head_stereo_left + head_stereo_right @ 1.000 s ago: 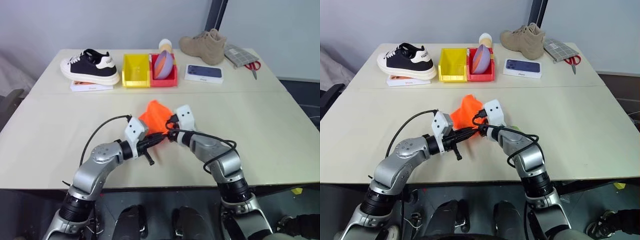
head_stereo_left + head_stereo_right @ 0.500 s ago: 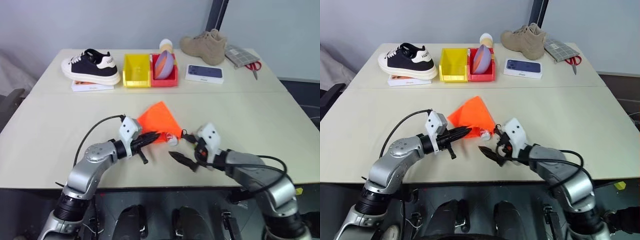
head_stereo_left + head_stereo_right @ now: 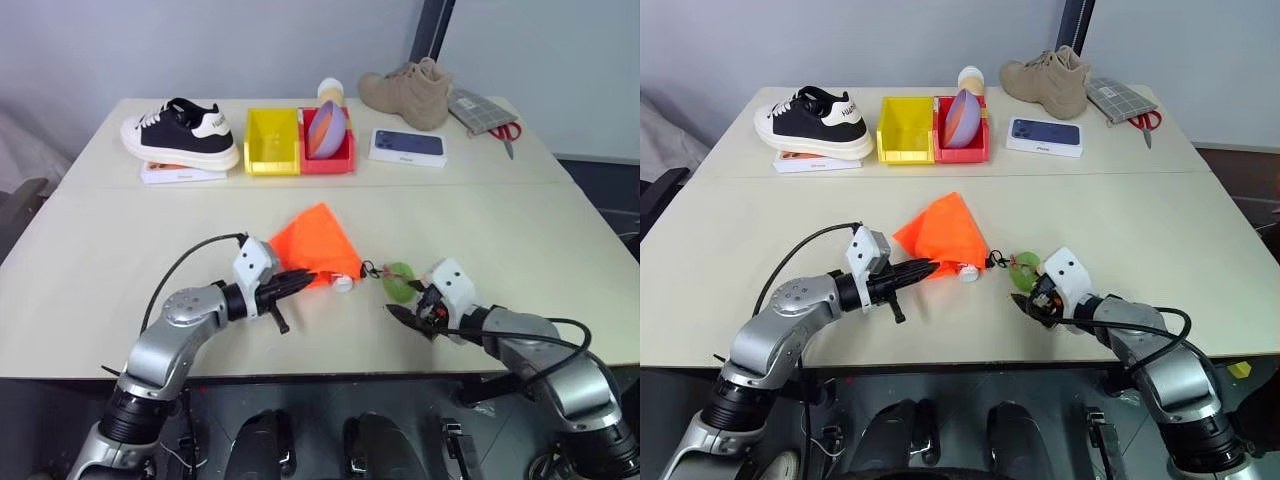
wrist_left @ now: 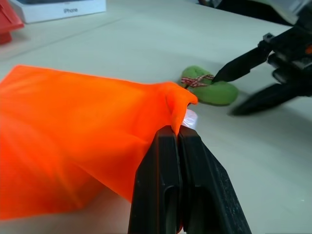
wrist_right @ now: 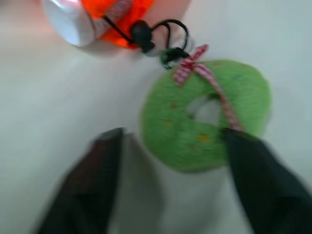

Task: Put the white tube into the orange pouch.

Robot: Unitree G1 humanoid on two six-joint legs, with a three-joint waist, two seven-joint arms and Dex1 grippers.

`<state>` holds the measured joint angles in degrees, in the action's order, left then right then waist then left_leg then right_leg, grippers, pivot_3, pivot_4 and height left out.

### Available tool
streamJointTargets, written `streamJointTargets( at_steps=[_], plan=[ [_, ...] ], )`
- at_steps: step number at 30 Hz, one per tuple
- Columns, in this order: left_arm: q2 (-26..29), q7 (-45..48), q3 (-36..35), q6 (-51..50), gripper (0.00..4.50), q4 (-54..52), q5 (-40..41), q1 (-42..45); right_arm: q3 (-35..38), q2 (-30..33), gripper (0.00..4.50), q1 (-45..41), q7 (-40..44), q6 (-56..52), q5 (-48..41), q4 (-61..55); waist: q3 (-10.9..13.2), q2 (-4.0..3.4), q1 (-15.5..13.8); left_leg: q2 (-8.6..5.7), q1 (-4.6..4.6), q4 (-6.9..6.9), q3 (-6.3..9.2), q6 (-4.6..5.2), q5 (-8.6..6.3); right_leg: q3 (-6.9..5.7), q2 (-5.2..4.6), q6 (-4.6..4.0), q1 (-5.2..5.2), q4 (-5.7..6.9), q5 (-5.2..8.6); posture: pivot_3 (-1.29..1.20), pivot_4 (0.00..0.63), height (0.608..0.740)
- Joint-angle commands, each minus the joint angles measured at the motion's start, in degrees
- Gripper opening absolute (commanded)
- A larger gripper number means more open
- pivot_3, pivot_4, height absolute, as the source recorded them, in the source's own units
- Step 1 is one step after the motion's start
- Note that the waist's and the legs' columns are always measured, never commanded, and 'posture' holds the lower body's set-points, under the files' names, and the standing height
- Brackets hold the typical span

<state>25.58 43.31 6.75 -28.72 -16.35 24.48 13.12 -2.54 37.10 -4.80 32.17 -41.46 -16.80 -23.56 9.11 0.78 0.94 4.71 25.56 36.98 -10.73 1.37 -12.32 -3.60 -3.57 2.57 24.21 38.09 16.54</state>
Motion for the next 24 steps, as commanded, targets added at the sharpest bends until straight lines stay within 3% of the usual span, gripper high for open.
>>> streamJointTargets(
  at_steps=[1,3,7,20,24],
  plan=[
    [-0.45,0.06,-3.78,-2.32,1.39,-2.58,4.75,-0.38,-0.75,0.38,1.15,-0.34,0.03,2.13,2.03,0.16,0.00,0.00,0.01,0.00,0.00,0.00,0.00,0.00,0.00,0.00,0.00,0.00,0.00,0.00,0.00,0.00,0.150,0.740],
    [-0.49,-0.13,-4.80,-3.18,2.40,-2.52,5.95,-0.40,-0.30,0.36,0.08,-0.47,0.16,2.61,2.27,0.43,0.00,0.00,0.01,0.00,-0.01,0.00,0.00,0.00,0.00,0.00,0.00,0.00,-0.01,0.00,0.00,0.00,0.150,0.740],
    [-0.53,-0.91,-7.70,-3.59,4.46,0.08,7.11,-0.07,1.96,0.72,0.00,-0.01,2.42,4.73,0.85,-1.31,0.00,0.00,-0.01,0.00,-0.02,0.01,0.00,-0.01,0.00,0.00,0.00,0.01,-0.03,0.00,0.00,0.00,0.150,0.740],
    [3.35,3.20,-8.52,-1.03,4.46,4.66,6.01,0.88,12.39,1.57,0.00,1.41,8.83,3.97,-10.68,-8.42,0.00,0.01,-0.15,0.00,-0.01,0.01,0.00,-0.12,-0.08,0.00,-0.02,-0.01,-0.02,-0.02,0.00,0.00,0.150,0.740],
    [2.69,2.66,-8.35,1.06,4.46,5.87,4.50,1.28,20.52,-0.29,0.00,-2.09,7.69,1.66,-21.54,-9.95,0.01,0.01,-0.14,0.00,-0.01,0.01,0.01,-0.12,-0.09,0.01,-0.02,-0.01,-0.02,-0.02,0.00,0.00,0.150,0.740]
  ],
)
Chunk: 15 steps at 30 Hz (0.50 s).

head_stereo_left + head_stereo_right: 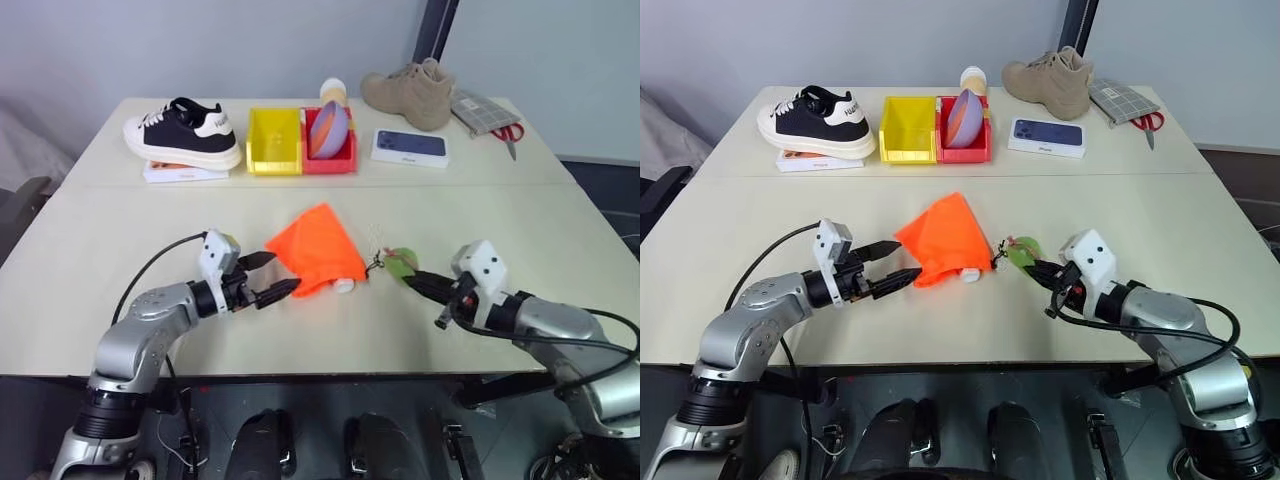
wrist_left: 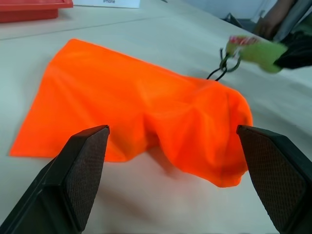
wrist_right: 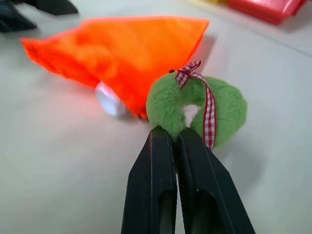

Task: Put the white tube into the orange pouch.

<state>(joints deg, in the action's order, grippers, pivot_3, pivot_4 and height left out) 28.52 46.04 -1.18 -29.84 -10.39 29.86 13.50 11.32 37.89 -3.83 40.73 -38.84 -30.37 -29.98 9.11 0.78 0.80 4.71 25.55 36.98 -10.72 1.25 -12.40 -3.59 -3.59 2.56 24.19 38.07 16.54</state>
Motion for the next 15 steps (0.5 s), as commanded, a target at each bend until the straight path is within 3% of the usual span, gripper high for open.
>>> streamJointTargets(
  at_steps=[1,8,15],
  plan=[
    [-0.31,-0.09,-0.39,2.46,4.46,0.10,-1.08,0.94,7.96,-1.38,0.00,-3.70,-1.29,-1.56,-10.07,-3.74,0.00,0.00,0.00,0.00,0.00,0.00,0.00,0.00,0.00,0.00,0.00,0.00,0.00,0.00,0.00,0.00,0.150,0.740],
    [-1.40,-0.16,-0.47,4.51,4.46,1.34,-1.99,1.84,12.93,-2.33,0.00,-9.27,-5.13,-3.90,-25.45,-5.76,0.00,0.00,0.00,0.00,0.01,-0.02,0.01,0.02,0.00,0.01,0.00,0.00,0.00,-0.02,0.00,0.00,0.150,0.740],
    [-2.54,1.47,-0.52,3.97,4.46,1.21,0.15,4.18,11.21,-1.36,0.00,-10.80,-8.09,-3.78,-30.92,-7.02,0.00,0.00,0.02,0.00,0.02,-0.01,0.01,0.10,0.03,0.01,-0.02,-0.01,-0.01,-0.03,0.00,0.00,0.150,0.740]
  ],
)
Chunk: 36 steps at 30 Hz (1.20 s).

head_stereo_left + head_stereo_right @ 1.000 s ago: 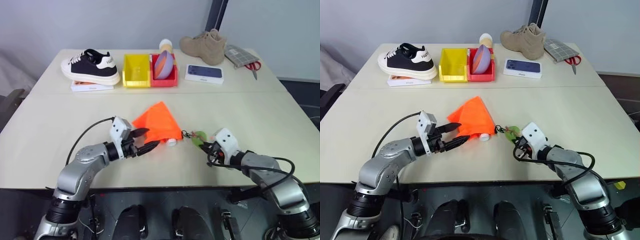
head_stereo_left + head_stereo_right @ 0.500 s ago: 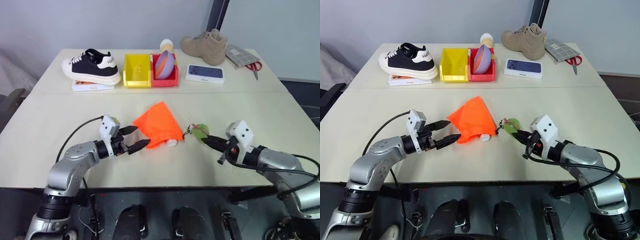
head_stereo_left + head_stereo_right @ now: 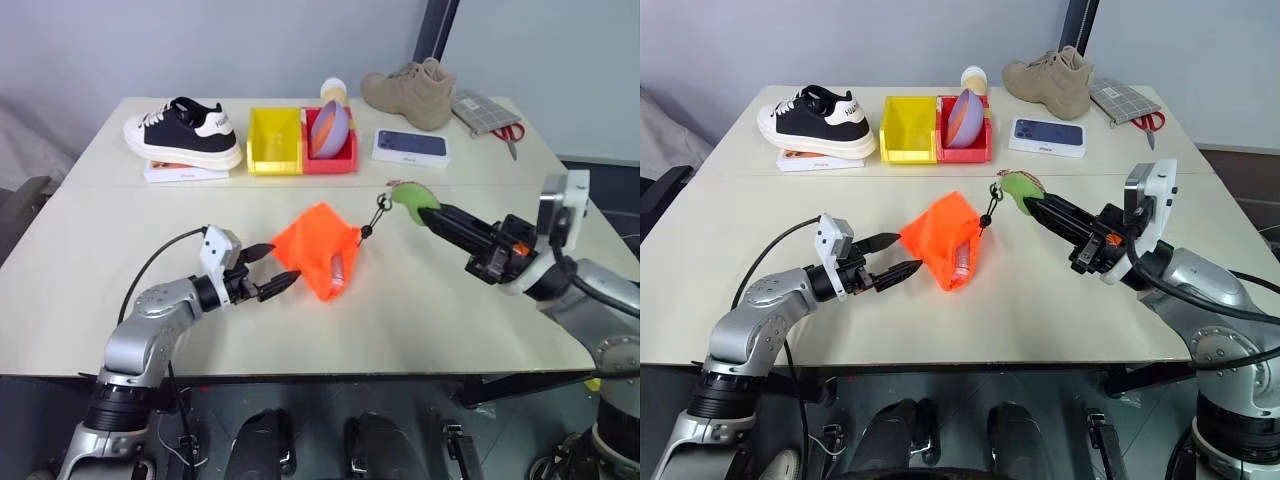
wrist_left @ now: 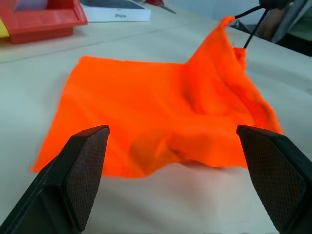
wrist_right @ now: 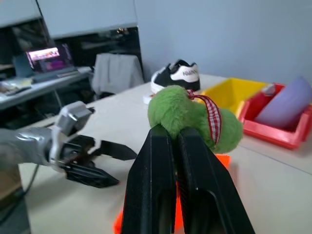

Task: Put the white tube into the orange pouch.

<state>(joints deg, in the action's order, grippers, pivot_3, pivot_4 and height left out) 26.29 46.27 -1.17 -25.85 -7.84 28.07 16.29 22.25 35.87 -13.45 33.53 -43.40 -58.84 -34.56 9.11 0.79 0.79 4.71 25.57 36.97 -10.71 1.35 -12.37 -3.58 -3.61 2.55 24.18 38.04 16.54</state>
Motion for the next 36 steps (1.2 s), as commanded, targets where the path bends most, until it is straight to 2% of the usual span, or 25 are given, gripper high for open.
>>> streamJointTargets(
  at_steps=[1,8,26,36],
  plan=[
    [-0.37,1.53,-0.63,-0.31,4.46,-1.37,2.33,1.63,-0.19,0.78,0.00,-1.16,-1.07,0.86,-2.47,-2.58,0.00,0.00,0.05,0.00,0.00,0.00,0.00,0.02,0.01,0.00,0.00,0.00,0.00,0.00,0.00,0.00,0.150,0.740],
    [-0.63,1.38,-0.23,0.58,4.46,-0.04,1.17,2.44,-2.46,1.08,0.00,-0.82,-1.53,1.69,-2.00,-2.75,0.00,0.00,0.07,0.00,0.00,-0.01,0.00,0.07,0.04,0.00,0.00,0.01,0.01,0.00,0.00,0.00,0.150,0.740],
    [-1.98,2.17,1.25,1.71,4.46,0.74,0.26,3.56,-0.67,1.42,0.00,-1.40,-4.35,4.69,-9.97,-4.45,0.00,0.00,0.03,0.00,0.00,0.00,-0.01,0.09,0.04,0.00,0.01,0.02,0.00,0.00,-0.01,0.00,0.150,0.740],
    [-3.39,3.48,1.40,5.58,4.46,1.72,-0.45,6.47,-2.53,1.82,0.00,-0.06,-4.44,5.82,-9.23,-5.02,0.00,0.00,-0.03,-0.01,0.02,0.02,-0.01,0.10,0.04,-0.01,0.01,0.02,-0.01,0.00,-0.01,0.00,0.150,0.740]
  ],
)
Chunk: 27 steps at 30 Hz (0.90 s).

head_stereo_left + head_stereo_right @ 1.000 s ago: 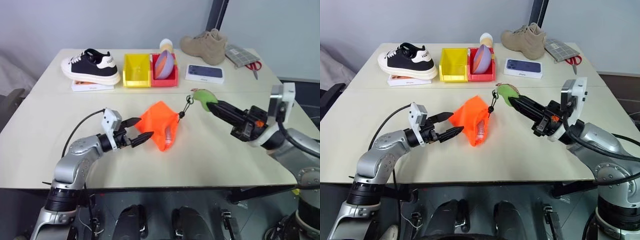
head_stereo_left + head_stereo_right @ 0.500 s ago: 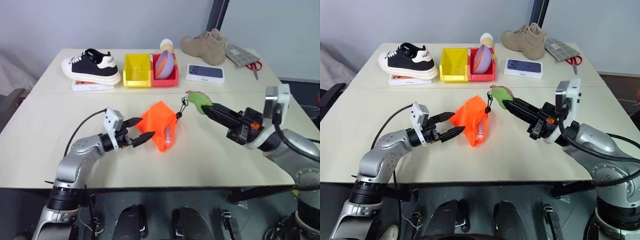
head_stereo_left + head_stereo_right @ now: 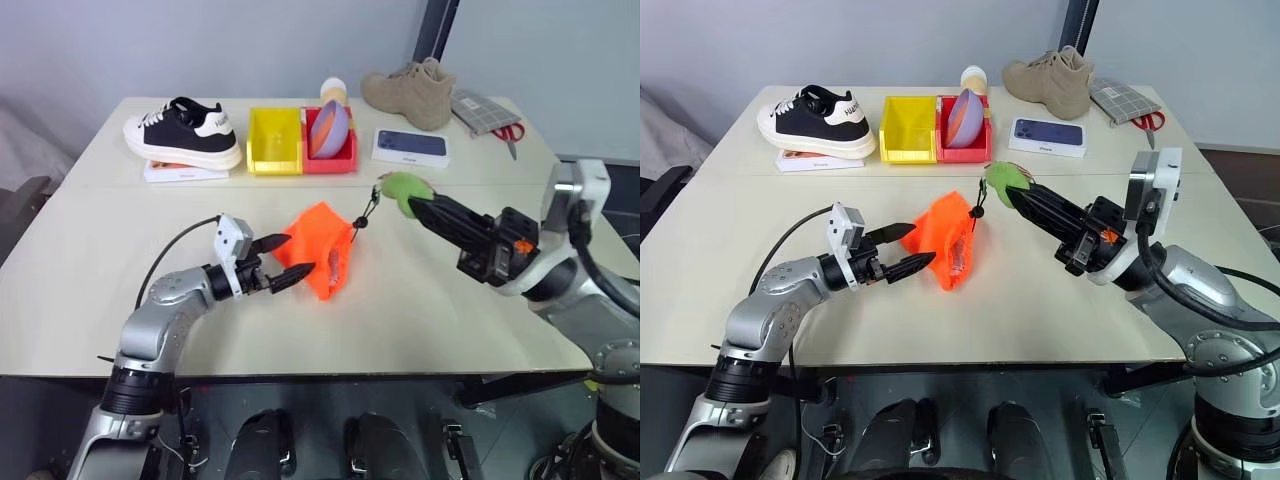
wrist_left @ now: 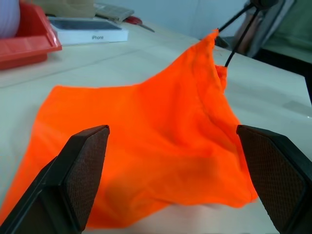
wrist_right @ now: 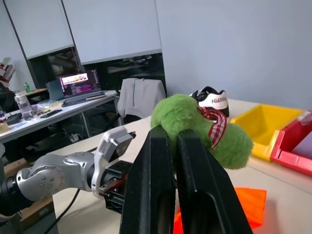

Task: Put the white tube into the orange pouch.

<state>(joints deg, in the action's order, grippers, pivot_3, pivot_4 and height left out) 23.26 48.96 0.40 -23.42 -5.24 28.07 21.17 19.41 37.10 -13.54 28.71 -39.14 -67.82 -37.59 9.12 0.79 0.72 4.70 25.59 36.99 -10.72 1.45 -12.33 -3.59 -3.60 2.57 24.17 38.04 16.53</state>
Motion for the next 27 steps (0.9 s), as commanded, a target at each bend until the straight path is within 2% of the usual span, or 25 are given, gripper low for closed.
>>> streamJointTargets(
  at_steps=[1,14,27],
  plan=[
    [-0.44,1.12,0.28,4.37,4.46,-0.74,-1.14,1.97,-0.06,0.63,0.00,0.08,0.40,1.53,0.16,-1.92,0.00,0.00,0.06,0.00,-0.01,0.00,0.00,0.00,0.00,0.00,0.00,0.00,-0.01,0.00,0.00,0.00,0.150,0.740],
    [-2.99,1.05,5.60,14.50,4.46,0.74,-8.76,3.77,-3.31,0.15,0.00,0.45,0.17,2.16,5.81,-1.01,0.00,0.00,0.06,-0.01,0.00,0.00,0.00,0.01,0.00,0.00,0.02,0.01,0.00,0.00,0.00,0.00,0.150,0.740],
    [-6.56,-5.09,10.20,23.49,4.46,-1.46,-17.10,-1.46,0.22,-2.53,0.00,-0.10,-4.81,3.78,1.87,-0.24,0.00,0.00,0.06,-0.01,0.00,0.01,0.00,0.02,0.00,0.00,0.02,0.01,-0.01,0.00,0.00,0.00,0.150,0.740]
  ],
)
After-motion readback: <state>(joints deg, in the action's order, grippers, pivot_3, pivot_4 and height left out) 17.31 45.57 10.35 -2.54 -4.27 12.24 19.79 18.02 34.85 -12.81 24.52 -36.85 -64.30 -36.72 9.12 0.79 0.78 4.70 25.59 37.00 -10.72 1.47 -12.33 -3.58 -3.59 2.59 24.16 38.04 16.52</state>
